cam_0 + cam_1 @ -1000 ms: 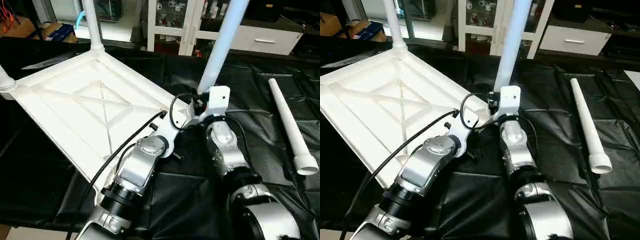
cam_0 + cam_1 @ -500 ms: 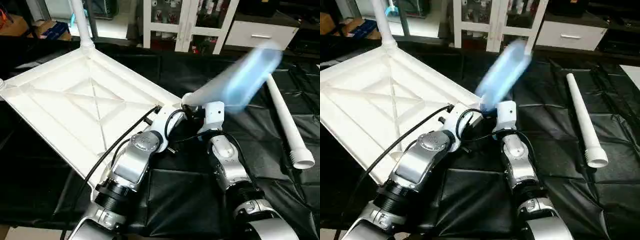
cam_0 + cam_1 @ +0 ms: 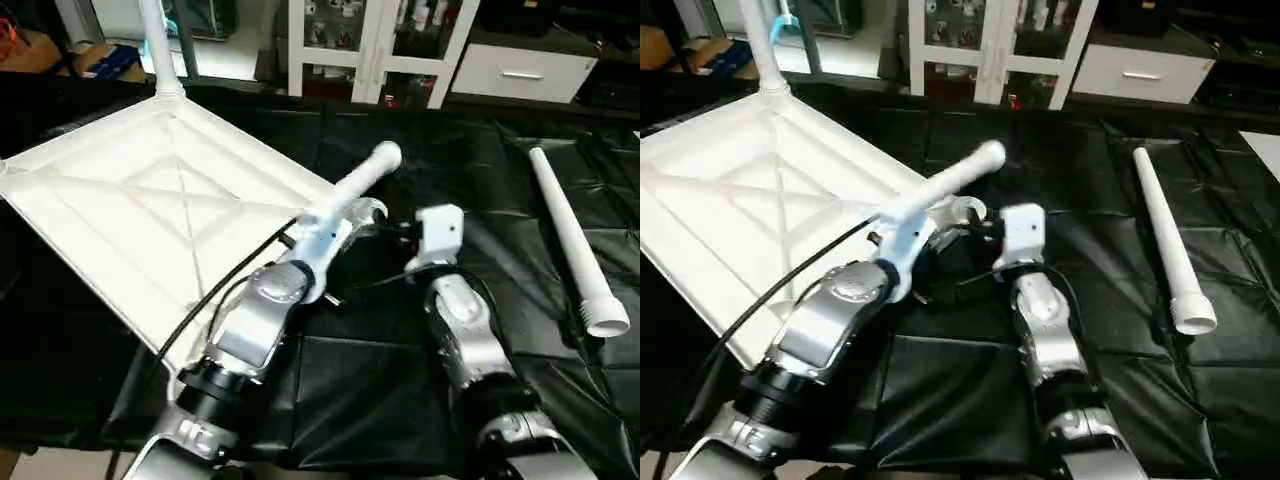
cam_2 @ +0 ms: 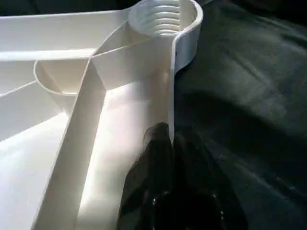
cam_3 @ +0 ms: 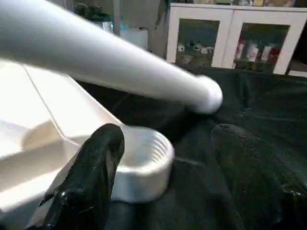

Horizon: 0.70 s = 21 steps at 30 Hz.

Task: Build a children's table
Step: Insert table leg to table base

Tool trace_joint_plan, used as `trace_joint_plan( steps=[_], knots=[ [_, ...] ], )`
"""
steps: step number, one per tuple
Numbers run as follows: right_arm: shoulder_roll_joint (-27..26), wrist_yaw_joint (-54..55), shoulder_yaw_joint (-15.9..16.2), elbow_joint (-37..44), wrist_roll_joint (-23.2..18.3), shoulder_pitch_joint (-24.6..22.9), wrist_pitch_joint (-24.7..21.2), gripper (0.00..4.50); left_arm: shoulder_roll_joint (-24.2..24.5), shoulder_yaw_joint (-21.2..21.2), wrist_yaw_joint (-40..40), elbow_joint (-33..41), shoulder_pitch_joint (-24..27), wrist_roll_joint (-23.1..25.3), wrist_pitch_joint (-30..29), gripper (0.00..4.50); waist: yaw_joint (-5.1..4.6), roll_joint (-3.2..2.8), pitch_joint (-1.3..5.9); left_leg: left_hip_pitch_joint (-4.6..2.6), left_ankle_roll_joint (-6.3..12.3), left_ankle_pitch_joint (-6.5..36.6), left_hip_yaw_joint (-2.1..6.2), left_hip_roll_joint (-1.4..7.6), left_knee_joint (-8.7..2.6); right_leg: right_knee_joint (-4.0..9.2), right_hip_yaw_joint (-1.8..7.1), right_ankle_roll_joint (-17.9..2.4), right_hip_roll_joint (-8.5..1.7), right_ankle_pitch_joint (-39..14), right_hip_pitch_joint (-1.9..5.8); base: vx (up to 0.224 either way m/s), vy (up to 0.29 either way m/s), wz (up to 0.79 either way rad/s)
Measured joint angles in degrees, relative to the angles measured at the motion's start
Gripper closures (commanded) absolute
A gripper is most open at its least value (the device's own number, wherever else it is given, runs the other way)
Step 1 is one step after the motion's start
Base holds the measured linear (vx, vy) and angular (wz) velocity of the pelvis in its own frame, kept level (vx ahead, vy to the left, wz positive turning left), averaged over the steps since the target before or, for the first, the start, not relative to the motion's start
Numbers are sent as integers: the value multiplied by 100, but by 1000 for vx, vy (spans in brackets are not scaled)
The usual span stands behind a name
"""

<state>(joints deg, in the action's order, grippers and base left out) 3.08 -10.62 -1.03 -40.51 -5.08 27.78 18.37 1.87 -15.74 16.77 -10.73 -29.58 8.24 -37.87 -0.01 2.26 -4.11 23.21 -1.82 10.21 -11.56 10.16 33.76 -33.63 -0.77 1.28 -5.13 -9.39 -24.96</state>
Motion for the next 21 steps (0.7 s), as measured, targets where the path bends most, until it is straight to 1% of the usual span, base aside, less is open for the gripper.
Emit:
trace_joint_plan(
  steps=[6,9,12,14,16,21],
  knots=[
    [7,-124,-16,414,1,-339,6,125,175,-73,140,44,77,23,202,450,28,-1,0,-3,-1,-1,1,1,12,-32,1,0,-1,-1,-5,0,0,0],
    [39,-161,-16,463,-1,-392,11,125,326,-188,281,207,254,39,394,450,54,-4,2,-5,-2,-1,2,2,21,-41,-2,0,-3,-1,0,0,0,0],
    [51,-166,-20,601,0,-513,46,125,520,-306,435,362,422,53,575,450,110,-17,10,-9,-2,-1,1,2,29,-45,-1,0,-6,-1,6,0,0,0],
    [54,-179,-29,655,-1,-539,46,125,695,-374,549,404,492,69,759,450,132,-24,13,-11,-6,0,1,2,34,-50,1,-5,-6,3,7,0,0,0],
    [62,-182,-39,676,-2,-539,46,125,752,-384,608,411,519,80,839,450,162,-24,13,-11,-29,14,1,2,34,-51,1,-14,-6,9,7,0,0,0],
    [80,-243,-67,927,-33,-663,85,125,973,-447,724,453,655,164,1208,450,178,-28,16,-15,-33,13,2,2,34,-56,1,-14,-6,13,8,0,0,0]
  ],
)
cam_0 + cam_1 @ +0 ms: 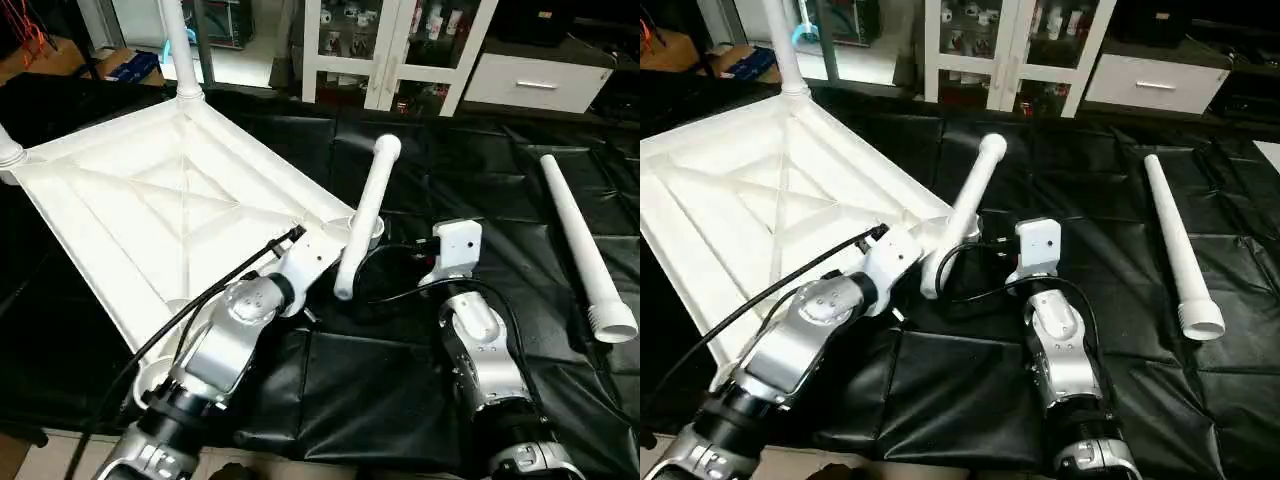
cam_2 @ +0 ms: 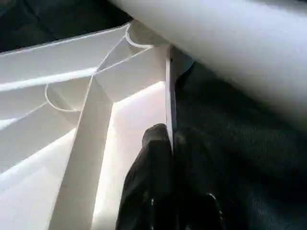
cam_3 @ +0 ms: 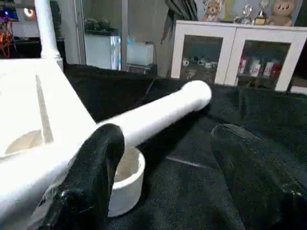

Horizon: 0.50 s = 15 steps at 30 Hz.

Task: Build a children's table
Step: Insert table leg to table base

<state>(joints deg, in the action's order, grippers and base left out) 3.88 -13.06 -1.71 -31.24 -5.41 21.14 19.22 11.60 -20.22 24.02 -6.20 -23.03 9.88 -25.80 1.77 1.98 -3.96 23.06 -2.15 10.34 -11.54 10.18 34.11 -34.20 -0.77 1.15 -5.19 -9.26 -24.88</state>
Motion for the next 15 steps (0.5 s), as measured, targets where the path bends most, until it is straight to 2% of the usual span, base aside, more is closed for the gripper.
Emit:
trace_joint_plan(
  steps=[5,11,15],
  knots=[
    [142,-244,-7,435,-135,-366,51,125,350,-14,184,48,143,6,412,450,6,-9,5,-3,0,0,0,0,0,-3,2,1,0,0,0,0,0,0],
    [379,-551,-107,1256,-432,-884,72,125,856,43,608,32,368,-26,1217,450,13,-21,13,-5,-1,0,2,0,0,-9,1,5,0,2,0,0,0,0],
    [691,-545,-335,1562,-554,-920,-422,125,1126,93,1022,36,532,-128,1756,450,40,-26,16,-5,-1,0,1,-4,0,-9,4,5,-4,3,8,0,0,0]
  ],
)
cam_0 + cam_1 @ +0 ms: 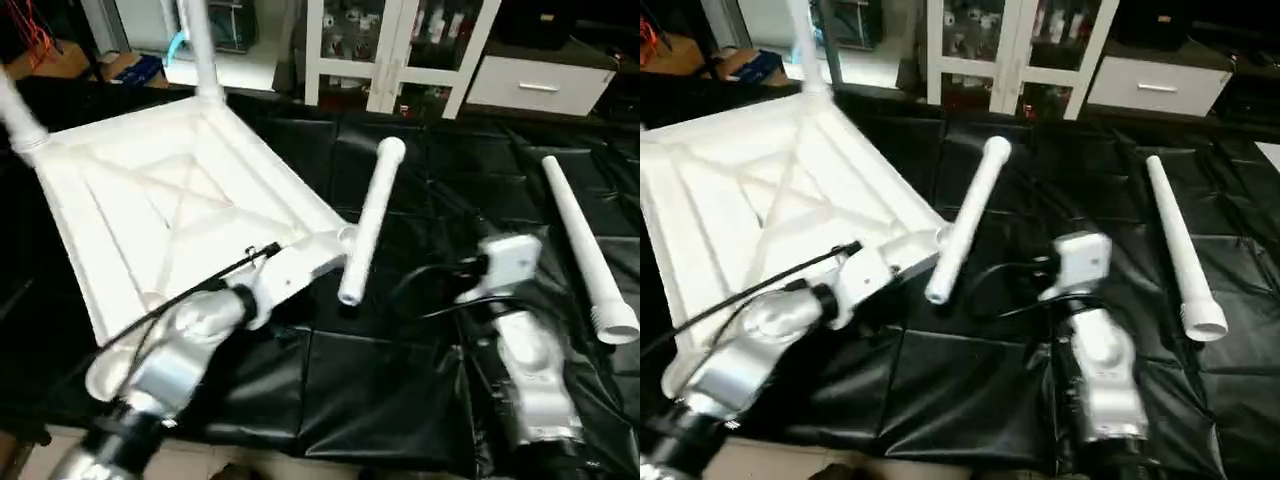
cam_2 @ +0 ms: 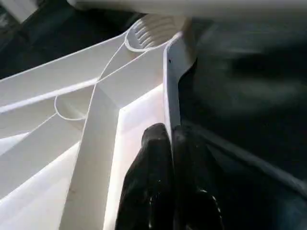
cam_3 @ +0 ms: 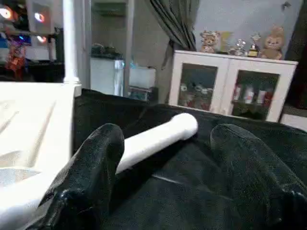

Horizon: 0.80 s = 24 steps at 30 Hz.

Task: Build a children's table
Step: Insert table leg to table base

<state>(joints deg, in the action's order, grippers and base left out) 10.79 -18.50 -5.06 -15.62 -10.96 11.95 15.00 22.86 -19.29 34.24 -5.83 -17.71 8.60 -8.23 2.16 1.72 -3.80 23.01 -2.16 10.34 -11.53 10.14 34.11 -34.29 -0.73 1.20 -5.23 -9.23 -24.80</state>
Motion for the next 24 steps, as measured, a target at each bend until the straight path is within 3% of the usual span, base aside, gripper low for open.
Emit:
trace_joint_plan(
  steps=[13,14,18,21,24],
  knots=[
    [462,127,-228,7,-209,641,-1949,125,95,-128,630,-11,114,-152,716,450,131,-44,11,4,9,-30,-8,-1,10,-24,2,1,-9,0,1,0,0,0],
    [477,133,-229,7,-229,677,-2103,114,92,-143,632,-11,113,-145,751,405,135,-44,11,4,9,-30,-8,-1,15,-27,2,1,-10,-1,2,0,0,0],
    [673,130,-284,-371,-494,1297,-3349,88,-34,35,756,-9,47,-484,870,394,120,-32,6,11,10,-31,-8,1,59,-66,6,0,-13,0,-3,0,0,0],
    [831,101,-314,-480,-539,1760,-3778,52,-107,112,857,168,-139,-746,944,350,89,-14,15,3,6,-33,-8,3,65,-74,7,-3,-13,2,1,0,0,0],
    [1012,60,-348,-607,-519,1970,-4006,35,-97,264,939,278,-142,-945,928,341,66,-2,22,1,4,-34,-7,9,69,-83,4,-3,-9,2,1,0,0,0]
  ],
)
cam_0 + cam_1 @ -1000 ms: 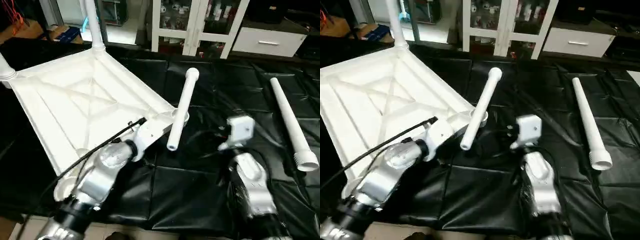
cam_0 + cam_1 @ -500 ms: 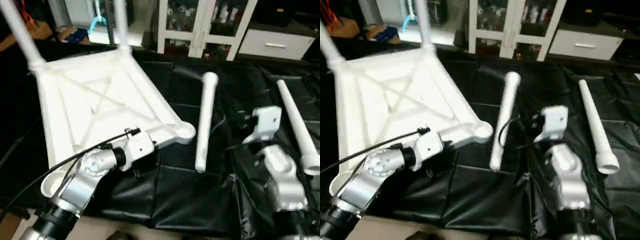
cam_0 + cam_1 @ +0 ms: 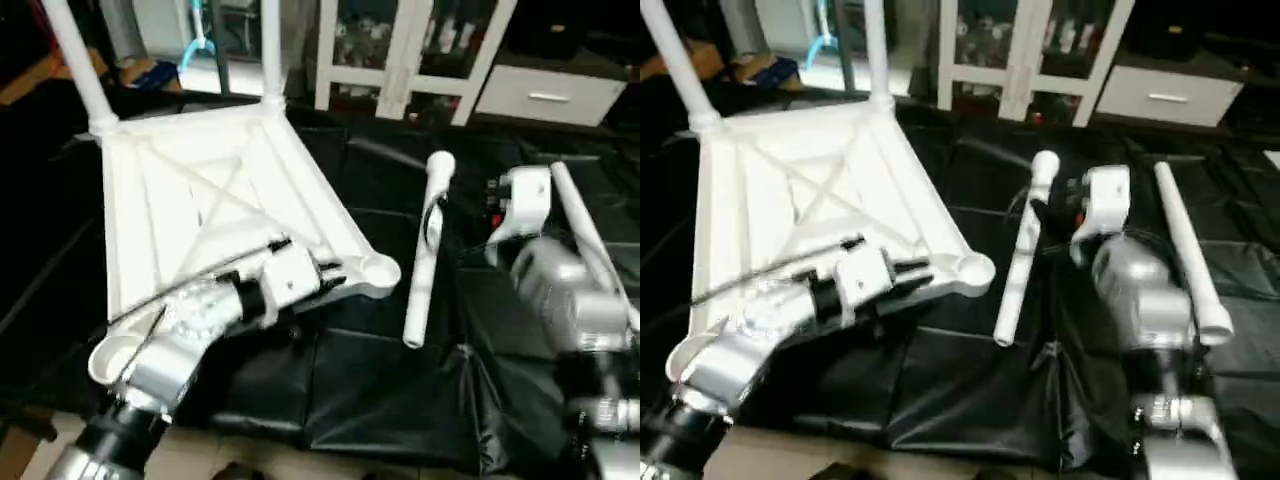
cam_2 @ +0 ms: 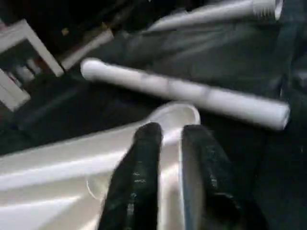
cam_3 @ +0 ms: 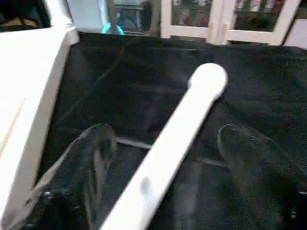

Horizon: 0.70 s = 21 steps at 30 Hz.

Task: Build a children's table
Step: Insert table leg to table base

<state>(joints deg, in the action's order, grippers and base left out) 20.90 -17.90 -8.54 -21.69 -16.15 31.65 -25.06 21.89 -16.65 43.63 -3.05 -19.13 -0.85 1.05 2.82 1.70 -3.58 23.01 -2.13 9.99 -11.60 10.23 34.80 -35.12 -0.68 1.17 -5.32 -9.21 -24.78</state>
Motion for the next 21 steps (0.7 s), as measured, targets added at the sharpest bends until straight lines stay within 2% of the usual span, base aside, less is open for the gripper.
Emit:
trace_joint_plan(
  steps=[1,2,5,7,10,13,16,17,21],
  knots=[
    [20,-5,0,-126,13,98,-83,35,7,47,45,14,9,-88,-33,341,-10,1,-1,2,-1,-1,0,0,2,-2,0,0,0,0,-3,0,0,0],
    [53,-15,12,-410,38,324,-255,11,8,118,105,67,9,-224,-106,314,-39,-1,-1,5,-1,-1,-2,0,5,-7,3,-2,0,2,-11,0,0,0],
    [155,-58,55,-1045,114,943,-539,1,5,289,166,240,-94,-508,-362,312,-97,1,-2,5,-2,-2,-1,3,14,-16,0,-5,1,4,-12,0,0,0],
    [215,-141,164,-1371,190,1274,-614,1,22,401,199,371,-174,-669,-588,312,-101,2,-1,2,-2,-2,-1,8,17,-17,-2,-6,4,4,-8,0,0,0],
    [181,-202,370,-2184,438,1813,-585,1,56,512,278,672,-214,-985,-1179,312,-107,4,-2,6,-3,-2,-2,12,25,-20,-5,-6,4,4,-12,0,0,0],
    [-67,-356,400,-3033,480,2322,-615,1,64,518,384,1156,-232,-1415,-1874,312,-111,9,-5,8,-3,-2,-3,14,30,-20,-4,-7,4,4,-13,0,0,0],
    [-320,-342,490,-3666,570,2716,-806,1,156,391,532,1771,-185,-1834,-2498,312,-95,45,-5,11,-2,-2,-6,20,31,-20,-10,-9,6,2,-14,0,0,0],
    [-350,-277,547,-3820,625,2756,-841,1,219,326,601,1940,-150,-1973,-2698,312,-62,68,-1,12,-3,-2,-6,22,31,-19,-16,-12,6,-1,-12,0,0,0],
    [-528,238,674,-4411,921,2873,-901,1,340,291,664,2274,-28,-2203,-3138,312,-38,143,-2,15,-3,-1,-12,22,40,-22,-11,-12,4,-2,-11,0,0,0]
  ],
)
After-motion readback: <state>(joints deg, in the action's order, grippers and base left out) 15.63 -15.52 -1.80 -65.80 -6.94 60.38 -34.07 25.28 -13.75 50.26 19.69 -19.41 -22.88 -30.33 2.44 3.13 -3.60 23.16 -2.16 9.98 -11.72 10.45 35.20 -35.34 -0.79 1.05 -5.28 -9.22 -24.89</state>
